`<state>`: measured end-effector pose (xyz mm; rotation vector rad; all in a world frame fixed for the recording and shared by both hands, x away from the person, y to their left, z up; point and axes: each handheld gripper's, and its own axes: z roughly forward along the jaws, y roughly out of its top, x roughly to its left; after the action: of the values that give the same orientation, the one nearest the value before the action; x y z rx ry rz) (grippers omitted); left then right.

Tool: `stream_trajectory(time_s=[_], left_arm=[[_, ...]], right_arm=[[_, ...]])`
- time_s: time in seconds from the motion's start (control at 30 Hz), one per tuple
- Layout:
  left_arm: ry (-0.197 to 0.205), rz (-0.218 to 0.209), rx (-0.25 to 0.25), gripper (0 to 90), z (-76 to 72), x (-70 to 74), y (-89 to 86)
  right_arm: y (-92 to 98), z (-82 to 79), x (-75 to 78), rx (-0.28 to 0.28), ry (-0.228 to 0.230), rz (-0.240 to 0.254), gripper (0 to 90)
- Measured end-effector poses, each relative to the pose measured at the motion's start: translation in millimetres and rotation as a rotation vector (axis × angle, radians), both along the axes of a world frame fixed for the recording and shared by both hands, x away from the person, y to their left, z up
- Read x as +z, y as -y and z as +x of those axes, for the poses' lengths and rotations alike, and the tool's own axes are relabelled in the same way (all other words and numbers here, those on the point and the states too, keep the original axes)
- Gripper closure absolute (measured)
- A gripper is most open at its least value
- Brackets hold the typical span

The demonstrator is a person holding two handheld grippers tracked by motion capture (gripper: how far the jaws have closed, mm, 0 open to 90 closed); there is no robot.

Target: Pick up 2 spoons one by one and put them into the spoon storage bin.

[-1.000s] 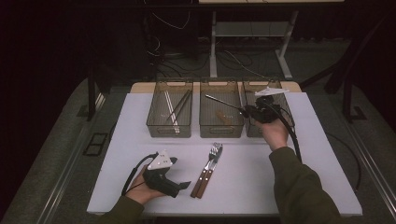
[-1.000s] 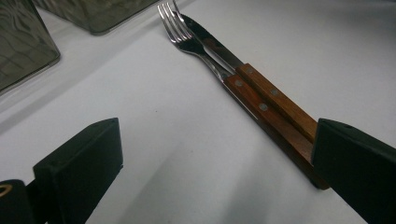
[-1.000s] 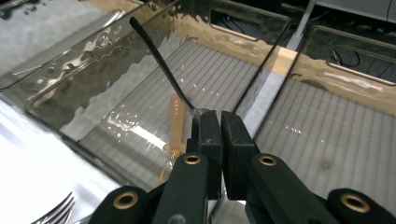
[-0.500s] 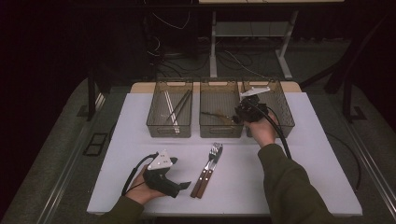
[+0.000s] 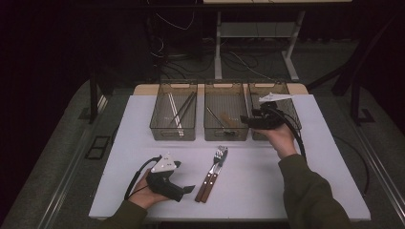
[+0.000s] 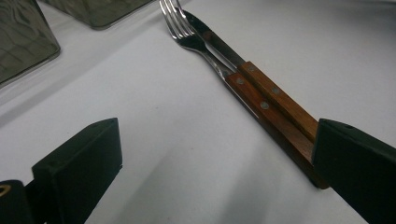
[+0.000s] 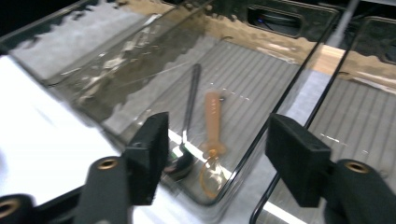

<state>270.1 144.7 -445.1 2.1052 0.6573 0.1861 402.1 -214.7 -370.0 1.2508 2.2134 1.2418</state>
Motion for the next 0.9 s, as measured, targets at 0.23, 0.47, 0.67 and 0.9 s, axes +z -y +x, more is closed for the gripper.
stream_trajectory(time_s=[0.23,0.47,0.67,0.9], left_arm=[[-0.005,0.015,0.0,0.6,0.1,-0.1,0.8],[-0.009,0.014,0.004,0.7,0.1,-0.8,1.1],[-0.003,0.015,0.003,0.8,0.4,0.0,0.1],[-0.004,0.013,0.015,1.4,-0.3,2.2,-0.2]], right_arm=[[12.7,-25.3,-4.3,0.045,0.011,0.02,23.6],[33.3,-50.7,-16.9,0.078,0.018,0.071,19.6],[47.4,-75.2,-30.9,0.086,0.032,0.07,19.1],[59.8,-101.2,-49.7,0.115,0.037,0.059,19.0]])
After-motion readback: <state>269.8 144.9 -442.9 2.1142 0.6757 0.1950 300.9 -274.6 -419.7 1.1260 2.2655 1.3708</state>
